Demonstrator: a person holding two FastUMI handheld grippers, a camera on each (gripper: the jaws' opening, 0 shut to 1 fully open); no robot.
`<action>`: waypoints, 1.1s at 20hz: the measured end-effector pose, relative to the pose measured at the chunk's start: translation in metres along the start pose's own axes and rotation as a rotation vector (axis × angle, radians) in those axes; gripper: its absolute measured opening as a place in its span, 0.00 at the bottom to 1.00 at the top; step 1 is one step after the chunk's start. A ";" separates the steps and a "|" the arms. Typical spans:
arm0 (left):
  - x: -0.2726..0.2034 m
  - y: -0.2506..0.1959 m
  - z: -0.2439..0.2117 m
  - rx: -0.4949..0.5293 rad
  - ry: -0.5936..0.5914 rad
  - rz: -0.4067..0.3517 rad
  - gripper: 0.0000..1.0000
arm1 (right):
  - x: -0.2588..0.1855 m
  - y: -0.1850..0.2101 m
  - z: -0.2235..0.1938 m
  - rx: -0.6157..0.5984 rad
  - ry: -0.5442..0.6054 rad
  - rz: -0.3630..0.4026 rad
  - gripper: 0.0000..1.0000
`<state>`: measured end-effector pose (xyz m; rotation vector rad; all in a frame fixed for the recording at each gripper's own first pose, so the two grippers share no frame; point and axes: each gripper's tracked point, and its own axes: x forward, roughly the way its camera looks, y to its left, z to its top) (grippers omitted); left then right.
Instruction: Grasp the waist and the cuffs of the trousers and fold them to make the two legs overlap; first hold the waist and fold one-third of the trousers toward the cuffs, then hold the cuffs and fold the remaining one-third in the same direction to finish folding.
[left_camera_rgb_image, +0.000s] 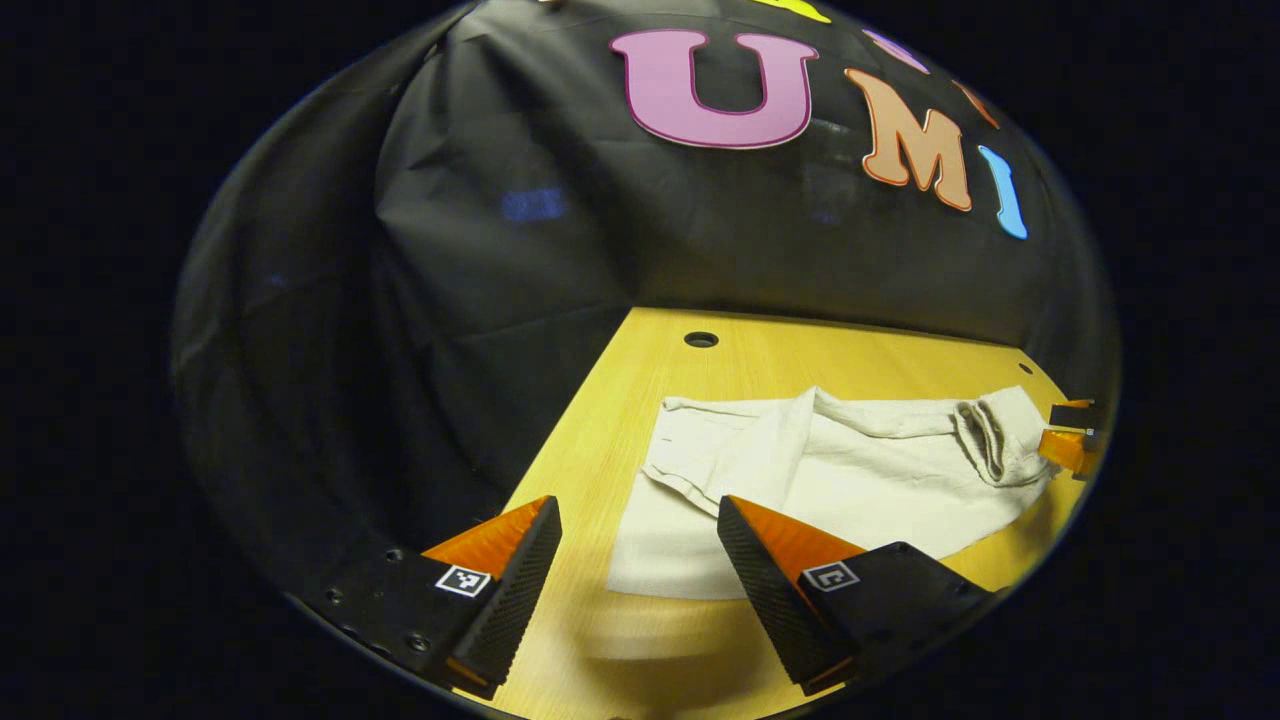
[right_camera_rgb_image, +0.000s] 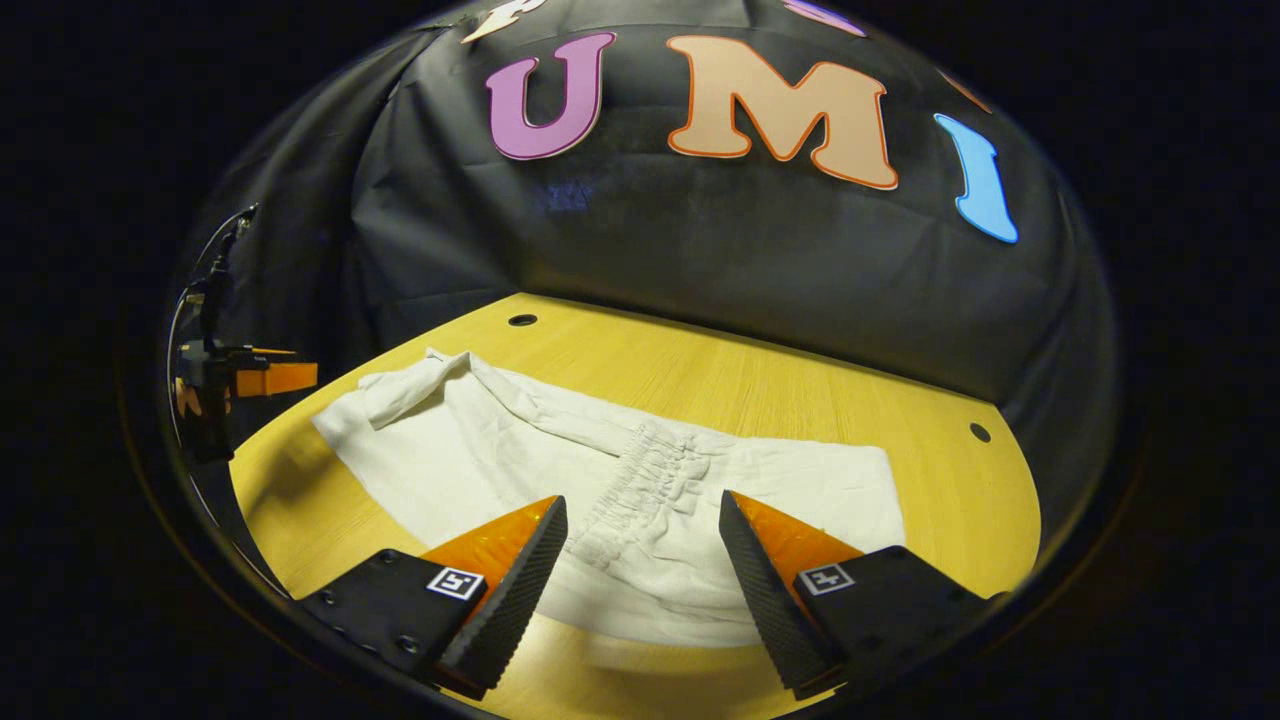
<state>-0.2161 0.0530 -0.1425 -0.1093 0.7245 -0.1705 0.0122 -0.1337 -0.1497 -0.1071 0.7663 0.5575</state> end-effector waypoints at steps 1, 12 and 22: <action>0.005 -0.003 -0.004 -0.013 0.014 -0.016 0.96 | -0.003 0.000 -0.003 -0.002 -0.002 -0.008 0.98; 0.053 -0.010 -0.053 -0.007 0.153 -0.054 0.96 | -0.010 -0.017 -0.018 -0.020 0.020 -0.088 0.98; 0.055 -0.037 -0.048 -0.049 0.160 -0.039 0.03 | -0.023 -0.036 -0.019 -0.026 0.008 -0.094 0.98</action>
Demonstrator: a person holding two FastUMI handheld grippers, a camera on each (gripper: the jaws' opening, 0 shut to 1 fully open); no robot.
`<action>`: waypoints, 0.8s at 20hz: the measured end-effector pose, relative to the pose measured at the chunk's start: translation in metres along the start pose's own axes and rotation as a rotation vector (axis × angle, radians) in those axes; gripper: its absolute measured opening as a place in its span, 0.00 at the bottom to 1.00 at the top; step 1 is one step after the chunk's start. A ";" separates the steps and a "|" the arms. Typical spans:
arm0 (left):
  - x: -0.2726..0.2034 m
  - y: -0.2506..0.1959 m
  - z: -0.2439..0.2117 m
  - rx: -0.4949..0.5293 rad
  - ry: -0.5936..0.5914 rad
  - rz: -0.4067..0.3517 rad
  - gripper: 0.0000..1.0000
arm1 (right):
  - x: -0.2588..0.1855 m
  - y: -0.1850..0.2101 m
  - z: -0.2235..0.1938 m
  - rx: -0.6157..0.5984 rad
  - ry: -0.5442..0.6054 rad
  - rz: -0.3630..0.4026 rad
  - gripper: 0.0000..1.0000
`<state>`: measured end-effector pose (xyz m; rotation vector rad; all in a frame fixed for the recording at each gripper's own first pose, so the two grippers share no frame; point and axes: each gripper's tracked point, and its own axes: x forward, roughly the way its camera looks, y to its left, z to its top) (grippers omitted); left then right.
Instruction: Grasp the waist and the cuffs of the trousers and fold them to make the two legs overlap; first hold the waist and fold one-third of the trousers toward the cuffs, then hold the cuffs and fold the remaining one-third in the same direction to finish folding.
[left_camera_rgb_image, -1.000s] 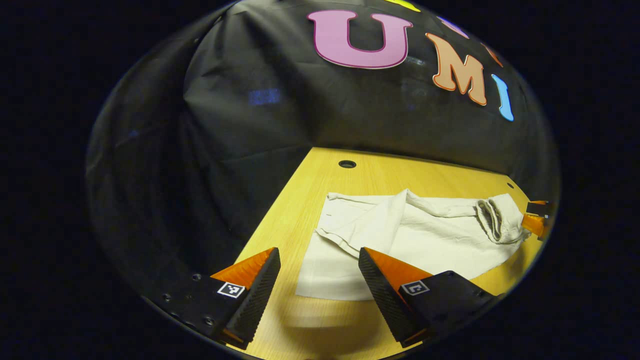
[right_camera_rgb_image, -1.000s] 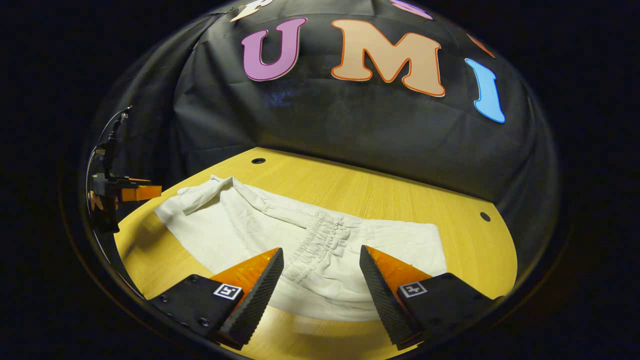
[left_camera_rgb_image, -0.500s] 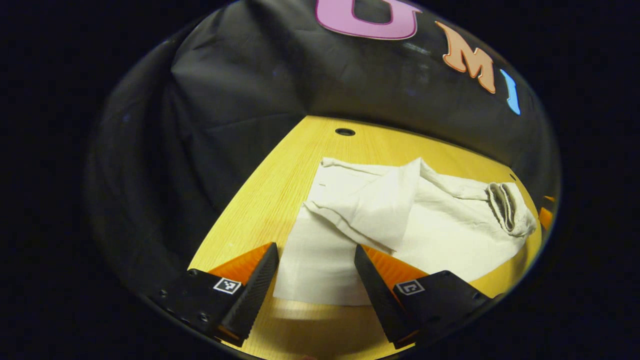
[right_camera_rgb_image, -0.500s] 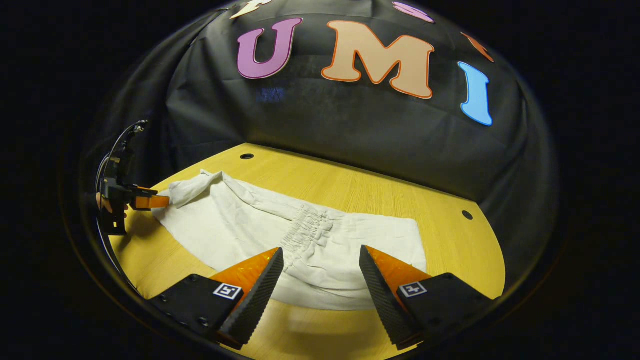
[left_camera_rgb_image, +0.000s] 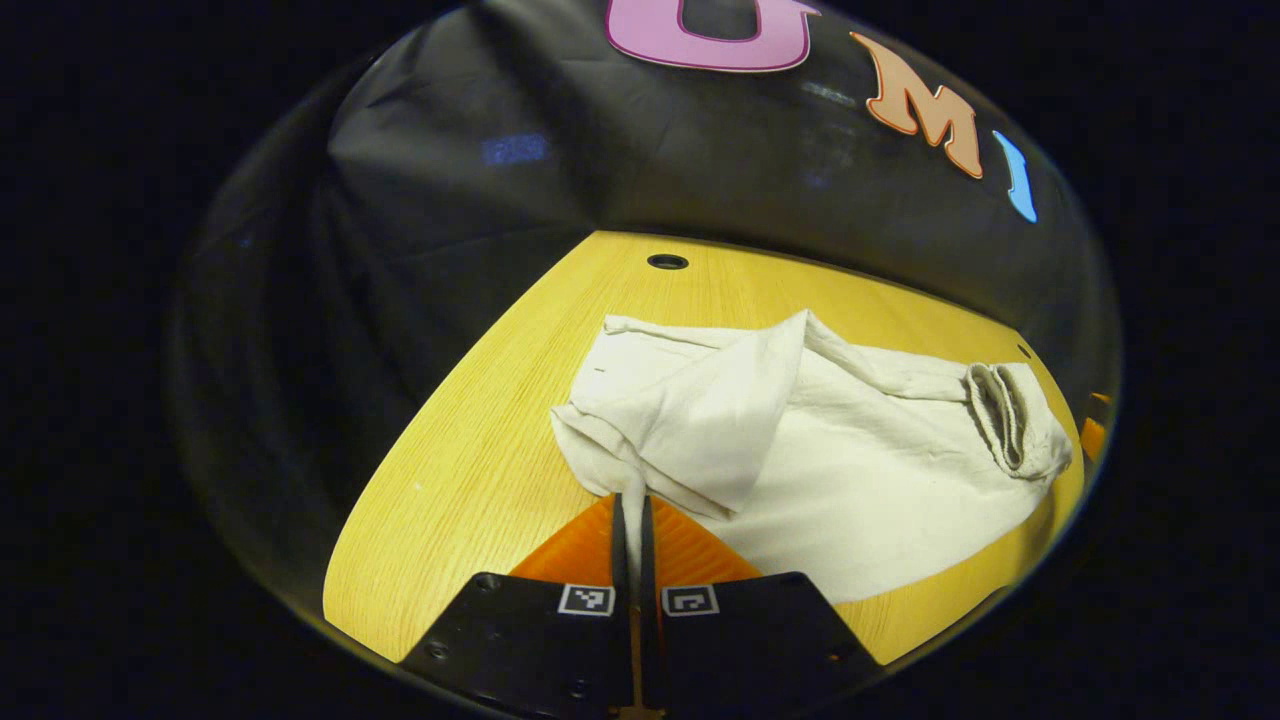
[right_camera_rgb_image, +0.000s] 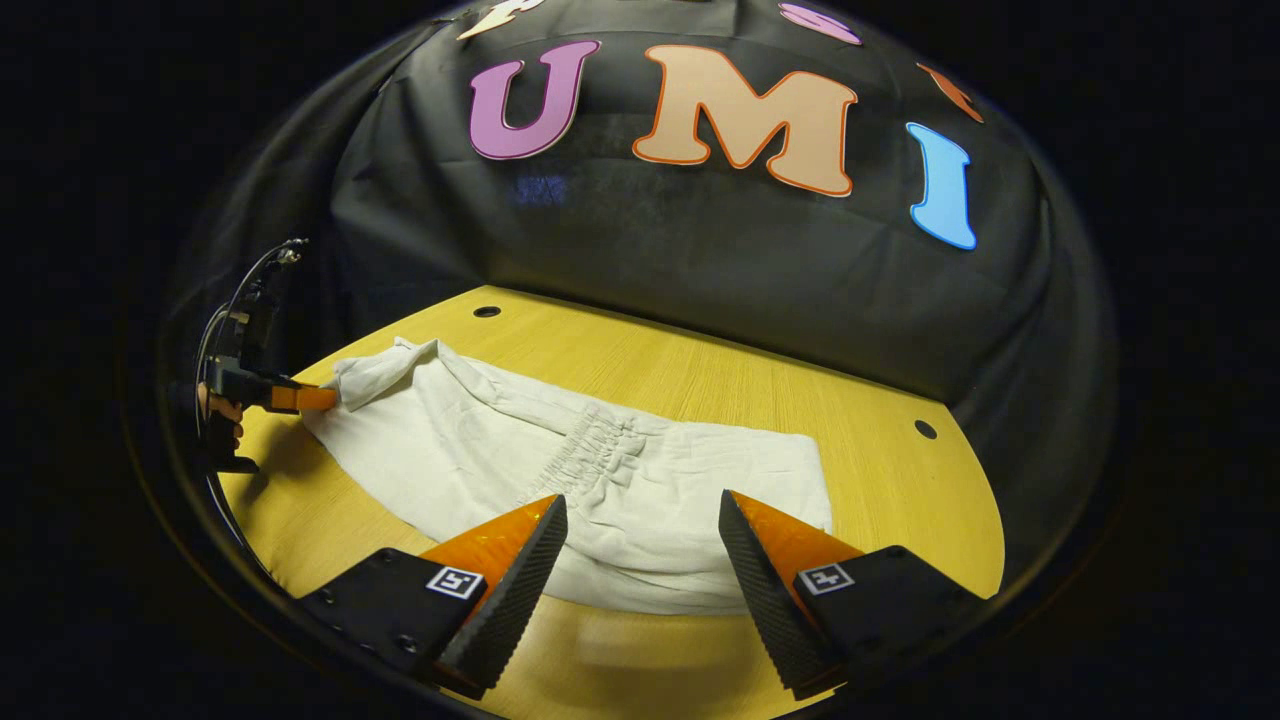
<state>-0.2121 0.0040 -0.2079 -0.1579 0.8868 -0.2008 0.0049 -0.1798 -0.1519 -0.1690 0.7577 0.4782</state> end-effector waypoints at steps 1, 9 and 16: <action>0.000 -0.001 0.001 -0.018 0.005 0.000 0.00 | -0.002 -0.004 0.000 -0.002 -0.001 -0.002 0.98; -0.033 -0.041 0.065 -0.100 -0.111 -0.081 0.00 | -0.025 -0.045 -0.003 0.023 -0.034 -0.026 0.98; -0.062 -0.109 0.120 -0.012 -0.210 -0.161 0.00 | -0.042 -0.071 -0.007 0.052 -0.061 -0.031 0.98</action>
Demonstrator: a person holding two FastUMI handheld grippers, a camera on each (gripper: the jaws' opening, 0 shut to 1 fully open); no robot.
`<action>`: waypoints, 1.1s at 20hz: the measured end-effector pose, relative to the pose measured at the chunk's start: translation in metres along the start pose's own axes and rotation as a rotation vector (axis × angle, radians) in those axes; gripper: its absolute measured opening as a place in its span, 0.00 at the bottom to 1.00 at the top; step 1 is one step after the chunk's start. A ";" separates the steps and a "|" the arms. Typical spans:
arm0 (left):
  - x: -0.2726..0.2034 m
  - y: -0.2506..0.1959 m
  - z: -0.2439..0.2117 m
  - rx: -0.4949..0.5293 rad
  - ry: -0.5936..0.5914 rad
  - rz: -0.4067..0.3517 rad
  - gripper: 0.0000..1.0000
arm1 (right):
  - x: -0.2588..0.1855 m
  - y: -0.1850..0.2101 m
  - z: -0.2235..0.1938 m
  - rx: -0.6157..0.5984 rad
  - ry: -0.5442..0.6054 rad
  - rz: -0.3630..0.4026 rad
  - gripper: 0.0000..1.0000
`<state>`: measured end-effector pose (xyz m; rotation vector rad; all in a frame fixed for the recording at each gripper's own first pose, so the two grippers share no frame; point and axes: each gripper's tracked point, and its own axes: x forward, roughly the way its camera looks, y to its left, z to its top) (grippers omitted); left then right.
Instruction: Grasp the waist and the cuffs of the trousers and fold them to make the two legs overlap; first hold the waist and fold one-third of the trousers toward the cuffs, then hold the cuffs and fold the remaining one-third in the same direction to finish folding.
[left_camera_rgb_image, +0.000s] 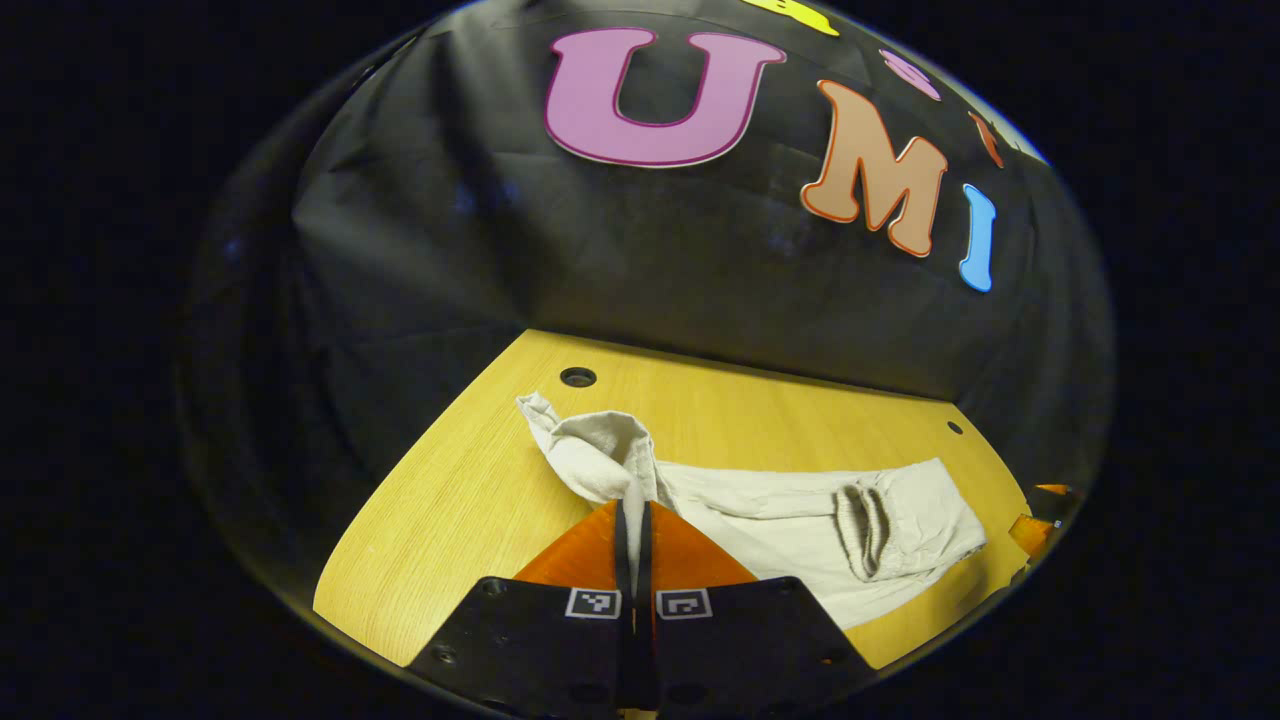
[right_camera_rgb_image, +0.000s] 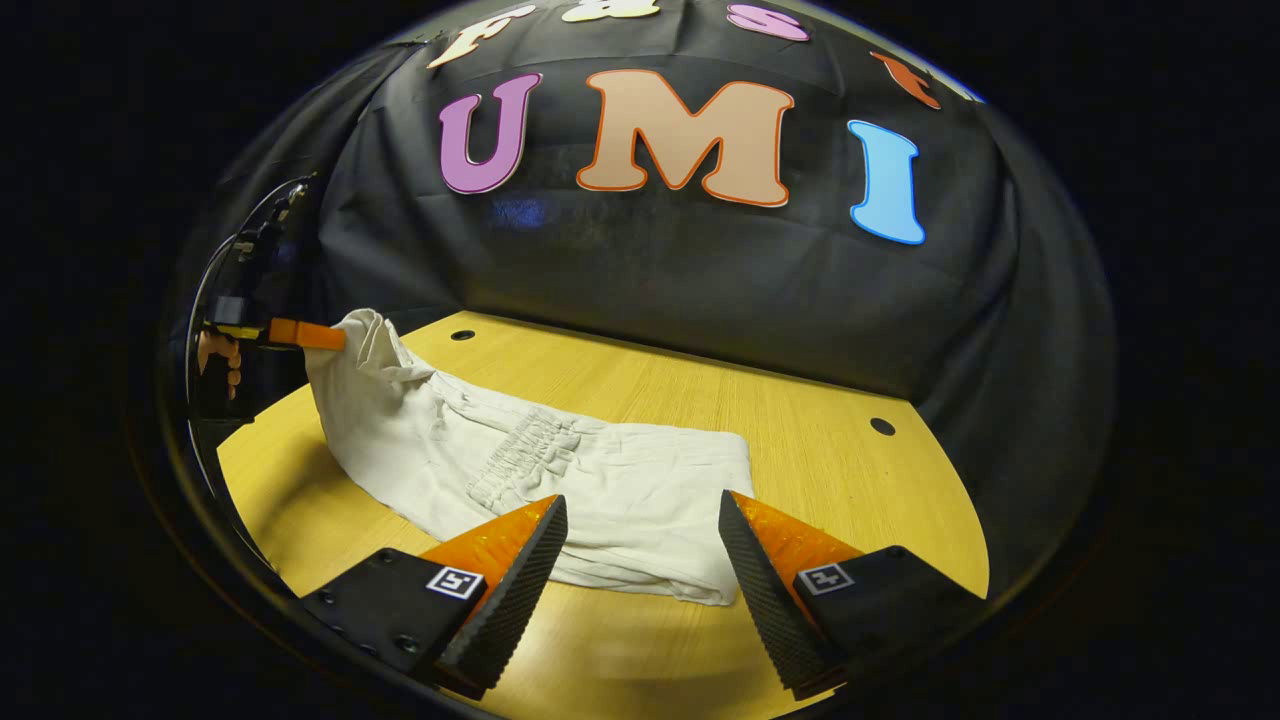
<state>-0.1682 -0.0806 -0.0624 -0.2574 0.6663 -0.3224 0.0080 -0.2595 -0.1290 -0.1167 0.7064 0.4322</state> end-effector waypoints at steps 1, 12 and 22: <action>-0.001 -0.011 0.002 0.005 -0.005 -0.014 0.00 | -0.004 -0.005 -0.002 0.004 -0.002 -0.002 0.98; 0.009 -0.146 0.042 0.123 -0.061 -0.153 0.00 | -0.047 -0.085 -0.030 0.092 -0.003 -0.090 0.98; 0.032 -0.276 0.042 0.206 -0.051 -0.325 0.00 | -0.077 -0.140 -0.054 0.163 0.008 -0.175 0.98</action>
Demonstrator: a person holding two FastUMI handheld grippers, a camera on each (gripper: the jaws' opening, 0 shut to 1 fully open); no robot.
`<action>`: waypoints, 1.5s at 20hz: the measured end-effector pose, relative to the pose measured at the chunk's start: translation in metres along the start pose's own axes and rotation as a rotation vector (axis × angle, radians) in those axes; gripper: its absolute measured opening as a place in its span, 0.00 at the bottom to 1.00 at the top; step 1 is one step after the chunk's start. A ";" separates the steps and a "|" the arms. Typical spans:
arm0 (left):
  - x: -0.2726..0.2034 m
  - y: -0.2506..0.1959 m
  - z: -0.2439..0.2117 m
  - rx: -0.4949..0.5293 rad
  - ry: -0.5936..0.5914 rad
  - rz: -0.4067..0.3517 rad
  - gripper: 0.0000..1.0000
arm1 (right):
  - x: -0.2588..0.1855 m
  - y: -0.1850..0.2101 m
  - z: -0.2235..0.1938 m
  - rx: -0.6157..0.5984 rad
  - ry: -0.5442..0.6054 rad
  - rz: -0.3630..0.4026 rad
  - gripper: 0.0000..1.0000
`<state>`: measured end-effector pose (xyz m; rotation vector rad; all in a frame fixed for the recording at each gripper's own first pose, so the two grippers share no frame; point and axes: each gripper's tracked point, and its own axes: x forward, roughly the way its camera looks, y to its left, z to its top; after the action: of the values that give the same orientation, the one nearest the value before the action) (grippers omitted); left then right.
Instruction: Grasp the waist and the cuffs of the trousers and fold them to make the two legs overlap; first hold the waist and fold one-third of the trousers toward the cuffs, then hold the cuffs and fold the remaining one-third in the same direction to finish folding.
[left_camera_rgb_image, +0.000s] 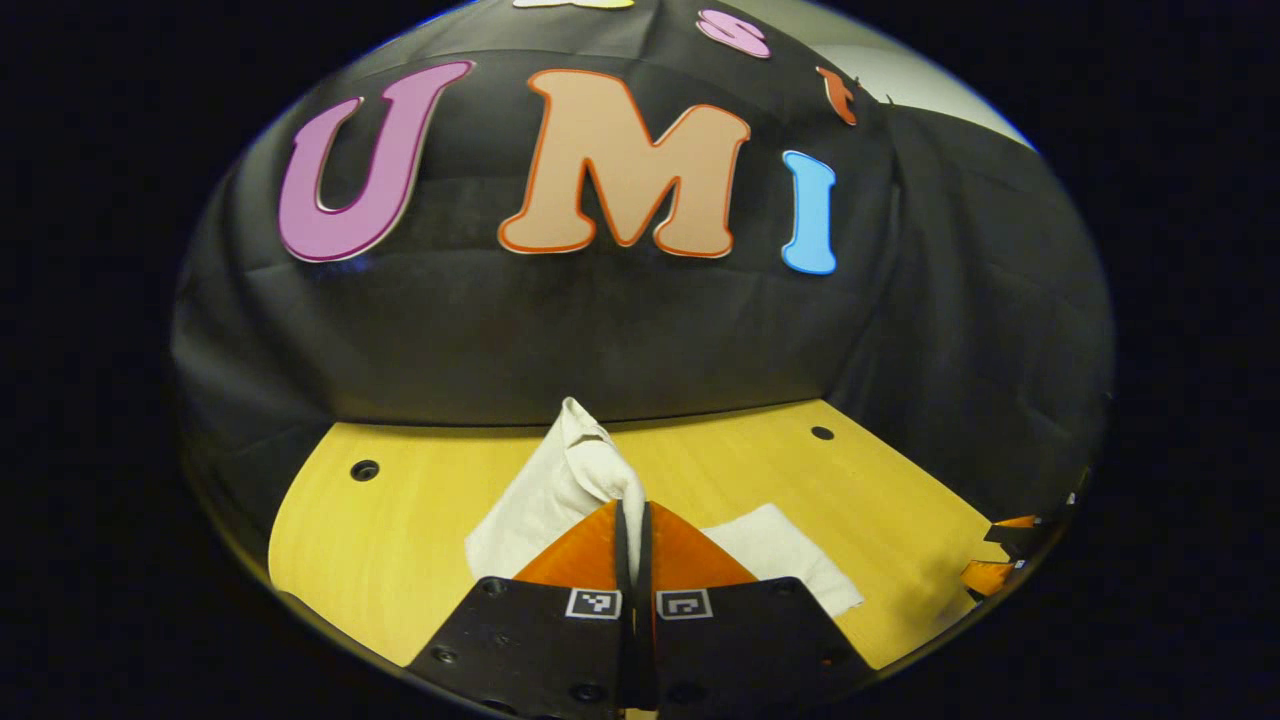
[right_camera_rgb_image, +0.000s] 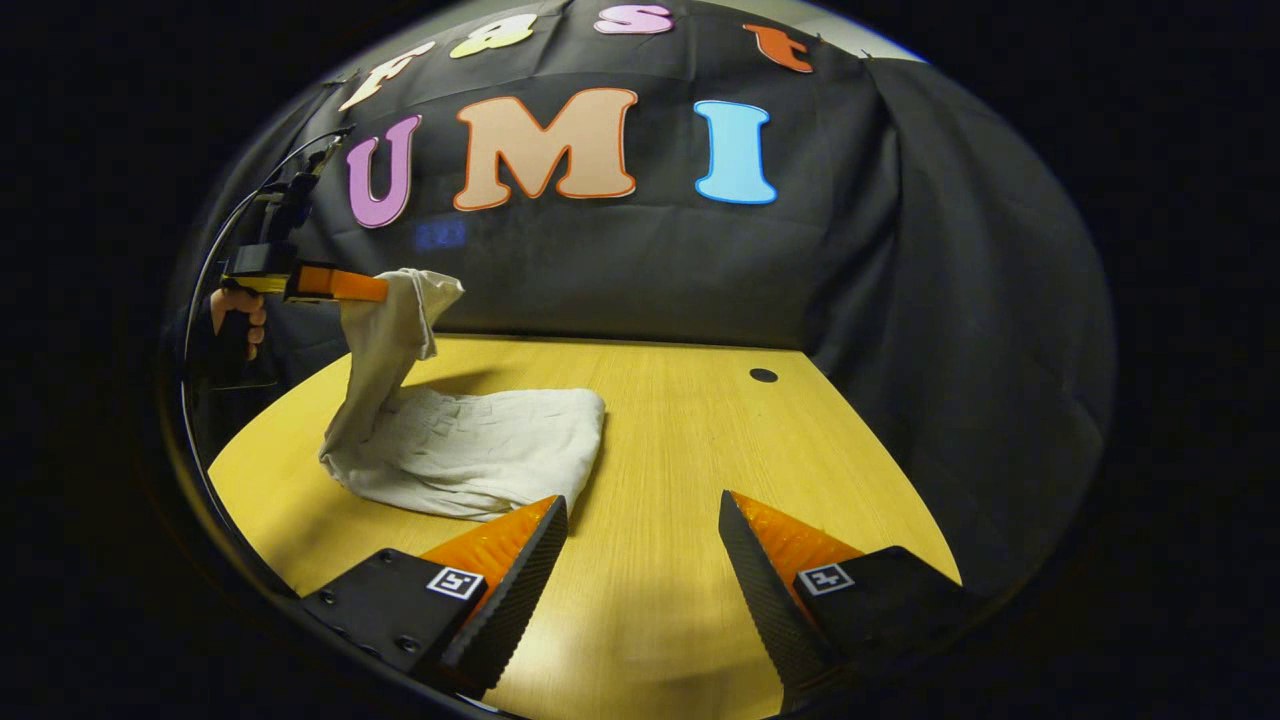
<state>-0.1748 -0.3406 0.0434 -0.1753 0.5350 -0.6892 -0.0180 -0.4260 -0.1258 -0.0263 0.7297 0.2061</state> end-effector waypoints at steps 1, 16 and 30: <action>0.005 -0.013 -0.001 0.009 0.006 -0.020 0.00 | -0.002 -0.004 -0.002 0.005 0.003 -0.005 0.98; 0.030 -0.136 -0.136 0.180 0.171 -0.157 0.07 | -0.002 -0.016 -0.003 0.002 -0.005 0.055 0.98; -0.134 0.003 0.025 0.132 -0.275 0.360 0.96 | -0.008 0.073 0.157 0.018 -0.383 0.259 0.98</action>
<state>-0.2463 -0.2526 0.1191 -0.0454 0.2455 -0.3400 0.0653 -0.3410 0.0000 0.1230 0.3507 0.4393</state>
